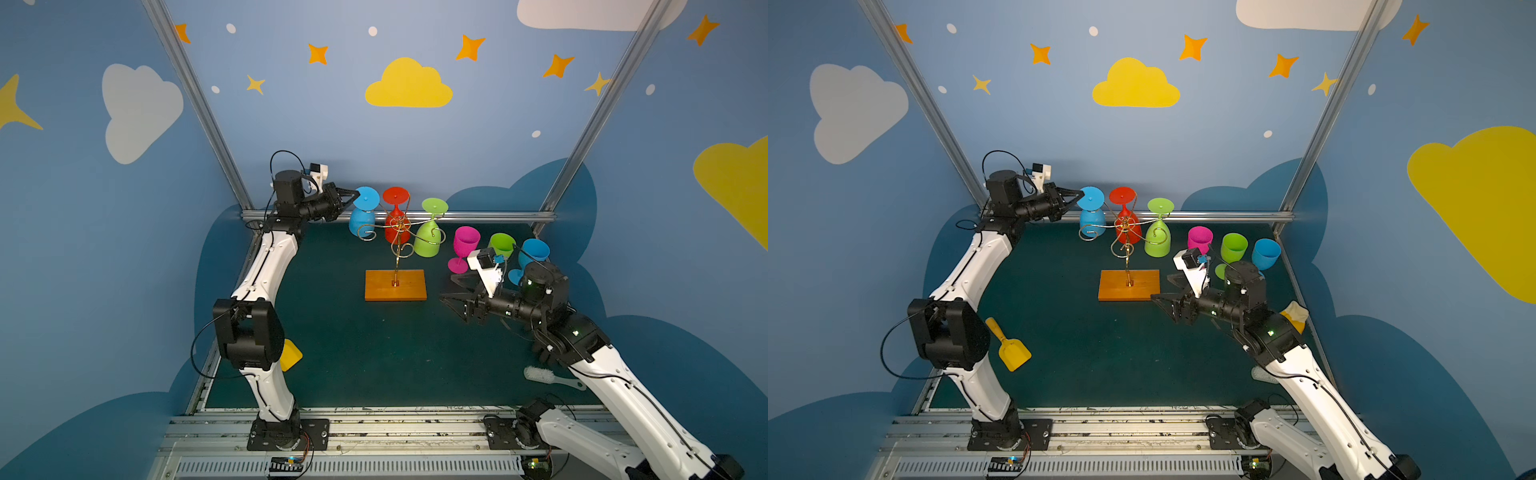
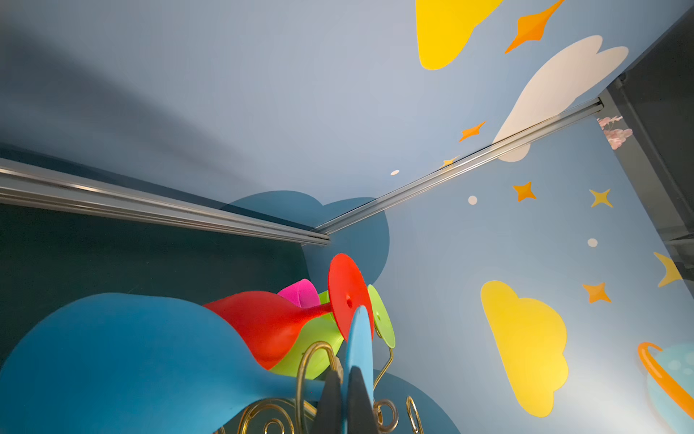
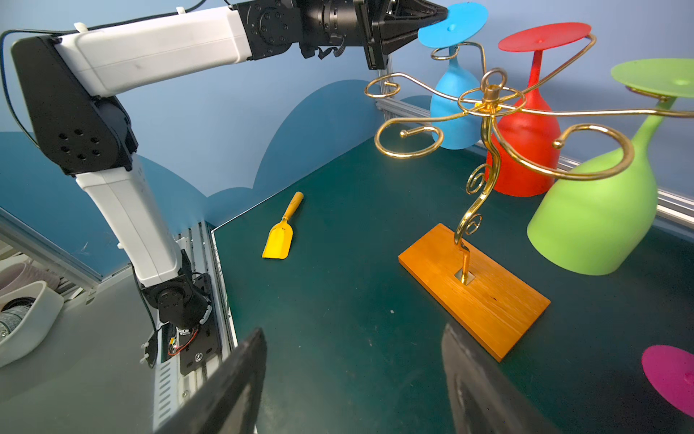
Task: Take the wine glass off the wine glass rack
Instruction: Pick up the wine glass from the wine glass rack.
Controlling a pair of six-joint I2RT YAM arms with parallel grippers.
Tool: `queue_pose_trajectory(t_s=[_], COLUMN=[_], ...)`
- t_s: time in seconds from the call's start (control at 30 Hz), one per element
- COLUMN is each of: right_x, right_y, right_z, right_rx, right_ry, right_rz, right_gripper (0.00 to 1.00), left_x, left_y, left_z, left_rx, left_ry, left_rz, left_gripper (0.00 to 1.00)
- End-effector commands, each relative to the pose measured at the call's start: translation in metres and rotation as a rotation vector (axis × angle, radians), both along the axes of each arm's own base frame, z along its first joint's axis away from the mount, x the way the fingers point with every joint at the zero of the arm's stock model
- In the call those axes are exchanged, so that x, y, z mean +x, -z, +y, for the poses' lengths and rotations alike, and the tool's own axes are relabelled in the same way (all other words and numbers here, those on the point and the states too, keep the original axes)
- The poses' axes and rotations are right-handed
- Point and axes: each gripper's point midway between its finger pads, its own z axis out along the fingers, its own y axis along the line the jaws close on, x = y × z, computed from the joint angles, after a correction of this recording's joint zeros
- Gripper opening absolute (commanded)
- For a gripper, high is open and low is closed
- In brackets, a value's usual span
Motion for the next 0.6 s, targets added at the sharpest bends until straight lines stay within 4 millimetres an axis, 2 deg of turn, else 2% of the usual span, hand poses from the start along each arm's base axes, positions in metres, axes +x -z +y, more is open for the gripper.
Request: queue_pose_trajectory(t_s=[0.0, 0.33, 0.57], right_x=[-0.006, -0.008, -0.009], right_y=[-0.007, -0.009, -0.011], right_z=[-0.001, -0.001, -0.001], right_rx=[0.010, 0.019, 0.022], right_ry=[-0.008, -0.015, -0.018], right_rz=[-0.011, -0.007, -0.008], right_gripper=[0.73, 0.73, 0.73], left_x=[-0.012, -0.010, -0.008], left_y=[-0.024, -0.026, -0.023], left_z=[0.001, -0.002, -0.016], left_rx=[-0.025, -0.052, -0.051], left_ry=[0.017, 0.025, 0.052], left_rz=[-0.058, -0.052, -0.048], left_gripper=[0.03, 0.03, 0.03])
